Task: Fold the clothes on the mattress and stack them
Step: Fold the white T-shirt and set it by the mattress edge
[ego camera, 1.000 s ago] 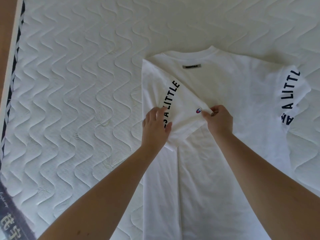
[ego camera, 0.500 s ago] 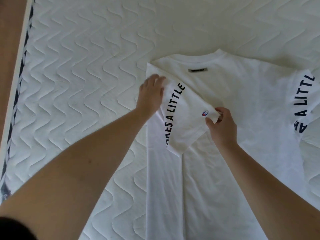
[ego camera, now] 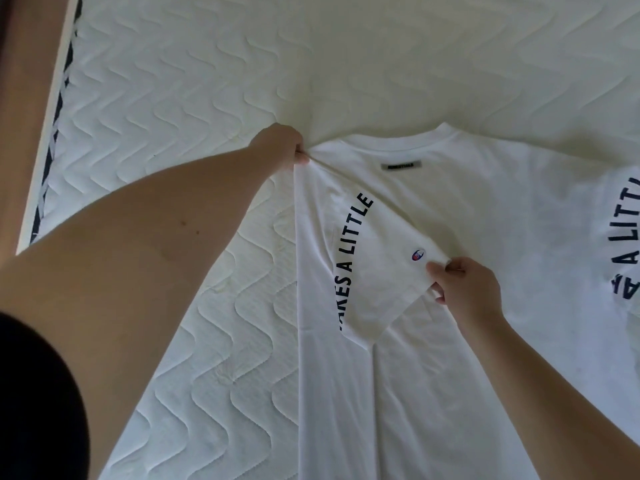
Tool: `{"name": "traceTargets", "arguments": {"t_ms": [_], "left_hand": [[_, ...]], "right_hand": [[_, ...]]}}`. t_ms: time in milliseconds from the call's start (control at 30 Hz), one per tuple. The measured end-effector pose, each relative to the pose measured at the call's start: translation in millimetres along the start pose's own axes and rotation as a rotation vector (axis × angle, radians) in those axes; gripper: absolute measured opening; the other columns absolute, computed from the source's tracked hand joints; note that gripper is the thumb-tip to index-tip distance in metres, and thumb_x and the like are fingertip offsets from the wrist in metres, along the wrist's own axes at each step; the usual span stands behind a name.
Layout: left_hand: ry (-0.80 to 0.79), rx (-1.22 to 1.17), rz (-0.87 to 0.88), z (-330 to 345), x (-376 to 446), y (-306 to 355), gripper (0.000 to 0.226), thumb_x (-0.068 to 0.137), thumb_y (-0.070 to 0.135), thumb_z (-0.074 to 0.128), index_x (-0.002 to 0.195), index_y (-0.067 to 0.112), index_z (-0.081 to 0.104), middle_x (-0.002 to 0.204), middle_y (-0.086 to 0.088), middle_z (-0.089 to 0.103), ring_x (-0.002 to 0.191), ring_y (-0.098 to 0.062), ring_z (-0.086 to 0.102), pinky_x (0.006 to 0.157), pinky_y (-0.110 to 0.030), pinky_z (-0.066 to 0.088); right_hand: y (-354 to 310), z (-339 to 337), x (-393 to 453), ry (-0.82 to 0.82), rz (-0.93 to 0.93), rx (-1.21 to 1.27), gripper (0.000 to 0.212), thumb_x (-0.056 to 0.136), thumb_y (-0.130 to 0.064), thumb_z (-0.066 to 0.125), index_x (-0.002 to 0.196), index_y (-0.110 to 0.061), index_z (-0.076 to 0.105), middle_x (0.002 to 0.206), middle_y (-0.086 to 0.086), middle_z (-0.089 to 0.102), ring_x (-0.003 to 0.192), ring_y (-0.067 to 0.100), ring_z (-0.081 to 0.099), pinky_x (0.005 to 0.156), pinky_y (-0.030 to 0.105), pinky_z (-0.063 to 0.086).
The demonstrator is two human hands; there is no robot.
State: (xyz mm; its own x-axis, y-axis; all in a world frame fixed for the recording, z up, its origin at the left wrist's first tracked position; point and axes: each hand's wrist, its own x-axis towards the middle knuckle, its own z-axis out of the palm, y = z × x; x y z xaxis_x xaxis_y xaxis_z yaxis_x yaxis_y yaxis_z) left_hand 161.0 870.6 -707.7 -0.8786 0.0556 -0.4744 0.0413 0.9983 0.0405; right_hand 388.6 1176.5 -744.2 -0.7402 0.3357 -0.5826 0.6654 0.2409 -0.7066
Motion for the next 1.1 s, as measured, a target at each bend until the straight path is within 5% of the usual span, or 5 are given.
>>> {"name": "traceTargets", "arguments": {"t_ms": [233, 467, 600, 833, 1100], "left_hand": [[-0.028, 0.043, -0.066, -2, 7, 14, 0.024, 0.087, 0.033, 0.071, 0.092, 0.010, 0.071, 0.077, -0.003, 0.071, 0.080, -0.021, 0.067, 0.074, -0.032, 0.050], [0.129, -0.155, -0.084, 20, -11, 14, 0.036, 0.093, 0.021, 0.062, 0.121, 0.005, 0.045, 0.110, -0.016, 0.059, 0.099, -0.034, 0.060, 0.077, -0.040, 0.047], [0.225, -0.213, -0.093, 36, -37, 19, 0.057, 0.093, 0.029, 0.062, 0.139, 0.014, 0.033, 0.132, -0.014, 0.045, 0.116, -0.032, 0.050, 0.093, -0.044, 0.046], [0.355, -0.054, 0.282, 115, -159, 84, 0.062, 0.099, 0.041, 0.036, 0.154, 0.014, 0.025, 0.161, -0.010, 0.019, 0.149, -0.027, 0.016, 0.119, -0.043, 0.014], [0.224, -0.013, 0.186, 204, -245, 116, 0.065, 0.102, 0.050, 0.018, 0.156, 0.015, 0.011, 0.164, -0.004, 0.004, 0.151, -0.020, 0.005, 0.123, -0.040, 0.007]], "right_hand": [[9, -2, 10, -0.064, 0.175, 0.365, 0.021, 0.080, -0.015, 0.076, 0.069, -0.012, 0.058, 0.064, 0.007, 0.059, 0.060, 0.016, 0.060, 0.061, 0.026, 0.054], [15, -1, 11, -0.073, 0.227, 0.546, 0.014, 0.086, -0.022, 0.074, 0.085, -0.012, 0.065, 0.089, 0.010, 0.070, 0.081, 0.018, 0.067, 0.071, 0.024, 0.058], [14, 5, 2, 0.041, 0.090, 0.210, 0.026, 0.080, -0.026, 0.077, 0.098, -0.011, 0.067, 0.067, -0.001, 0.070, 0.062, 0.016, 0.066, 0.064, 0.030, 0.054], [32, 17, -52, 0.239, -0.326, -0.161, 0.049, 0.084, -0.012, 0.071, 0.128, -0.009, 0.048, 0.113, 0.009, 0.051, 0.098, 0.025, 0.054, 0.089, 0.039, 0.045], [89, 13, -117, 0.057, -0.603, -0.781, 0.060, 0.098, -0.035, 0.037, 0.150, -0.006, 0.034, 0.157, 0.010, 0.032, 0.145, 0.031, 0.029, 0.116, 0.046, 0.023]]}}
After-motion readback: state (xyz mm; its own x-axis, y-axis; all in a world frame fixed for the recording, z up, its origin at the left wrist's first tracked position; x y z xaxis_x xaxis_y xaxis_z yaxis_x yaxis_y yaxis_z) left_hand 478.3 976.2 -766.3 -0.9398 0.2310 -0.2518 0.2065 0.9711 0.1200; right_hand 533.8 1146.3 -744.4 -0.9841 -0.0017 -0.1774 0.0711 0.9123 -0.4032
